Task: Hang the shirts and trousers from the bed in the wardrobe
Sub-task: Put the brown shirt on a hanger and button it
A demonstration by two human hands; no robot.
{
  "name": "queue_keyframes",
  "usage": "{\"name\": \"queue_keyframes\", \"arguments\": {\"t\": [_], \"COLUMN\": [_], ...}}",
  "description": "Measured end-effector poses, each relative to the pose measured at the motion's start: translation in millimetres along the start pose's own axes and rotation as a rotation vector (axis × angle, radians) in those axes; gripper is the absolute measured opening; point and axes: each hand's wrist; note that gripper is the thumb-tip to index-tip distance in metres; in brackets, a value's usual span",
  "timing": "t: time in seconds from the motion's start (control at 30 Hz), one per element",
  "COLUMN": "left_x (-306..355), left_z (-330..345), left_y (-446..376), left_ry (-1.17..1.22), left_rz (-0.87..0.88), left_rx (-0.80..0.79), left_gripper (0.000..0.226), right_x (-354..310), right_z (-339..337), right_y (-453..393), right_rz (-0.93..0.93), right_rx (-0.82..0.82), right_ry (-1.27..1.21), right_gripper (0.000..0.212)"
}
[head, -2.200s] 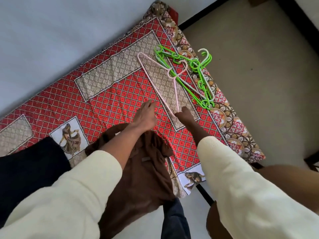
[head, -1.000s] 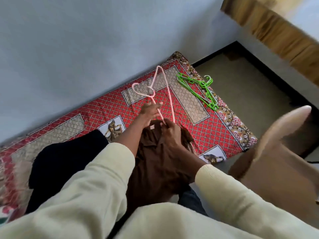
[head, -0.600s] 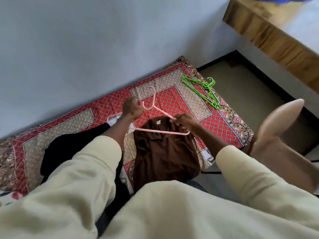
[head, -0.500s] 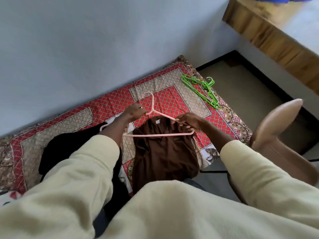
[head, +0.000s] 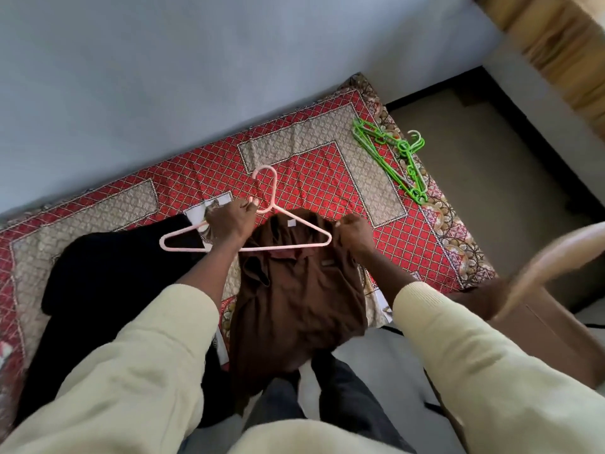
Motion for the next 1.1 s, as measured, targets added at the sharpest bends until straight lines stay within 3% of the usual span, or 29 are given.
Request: {"name": "queue_keyframes", "arguments": {"t": [0.13, 0.23, 0.3, 0.4, 0.57, 0.7, 0.8, 0.87, 0.97, 1.03, 1.1], "left_x": [-12.4, -22.5, -37.3, -55.8, -88.5, -110.9, -118.8, -120.6, -117.4, -111.3, -100.7], "left_z": [35.0, 71.7, 104.5, 138.8, 187.7, 209.3, 213.6, 215.5, 220.9, 229.1, 239.8], "left_y": [-15.8, -34.1, -48.2, -59.8, -71.2, -75.5, -77.3, -78.3, -81.9, -85.8, -89.9], "left_ry": [-0.103, -0.11, -0.127, -0.107, -0.099, -0.033, -0.015, -0.014, 0.035, 0.081, 0.11], "left_rz": [0.032, 0.013, -0.017, -0.06, -0.08, -0.144, -0.167, -0.175, -0.17, -0.153, -0.145], "left_rx": [0.06, 0.073, 0.054, 0.061, 0.128, 0.116, 0.136, 0.135, 0.099, 0.068, 0.03], "left_gripper": [0.04, 0.035, 0.034, 0.035, 0.035, 0.035, 0.037, 0.036, 0.038, 0.04, 0.039], "right_x": [42.9, 75.3, 96.5, 114.5, 108.6, 109.4, 95.9, 92.3, 91.5, 87.8, 84.3], "right_z": [33.8, 78.2, 116.1, 157.9, 199.4, 233.9, 239.8, 236.4, 220.1, 206.2, 196.9], "right_y": [-52.0, -94.6, -123.6, -148.4, -165.8, -189.2, -183.6, -179.9, -172.8, -161.8, -150.1], "right_rz": [0.242, 0.281, 0.378, 0.43, 0.511, 0.653, 0.733, 0.745, 0.631, 0.498, 0.374], "right_rx": [-0.174, -0.252, -0.262, -0.253, -0.068, -0.093, -0.098, -0.056, 0.143, 0.224, 0.234], "right_ry": [0.007, 0.123, 0.137, 0.097, -0.105, -0.371, -0.631, -0.706, -0.66, -0.529, -0.443], "right_gripper": [0.026, 0.024, 0.019, 0.028, 0.039, 0.051, 0.036, 0.017, 0.004, 0.012, 0.006]}}
Point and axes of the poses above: each hand's wrist, its own y-axis away from the middle knuckle, its own z-axis out of the palm, x = y × z, and after that the axes turned 10 degrees about z, right-handed
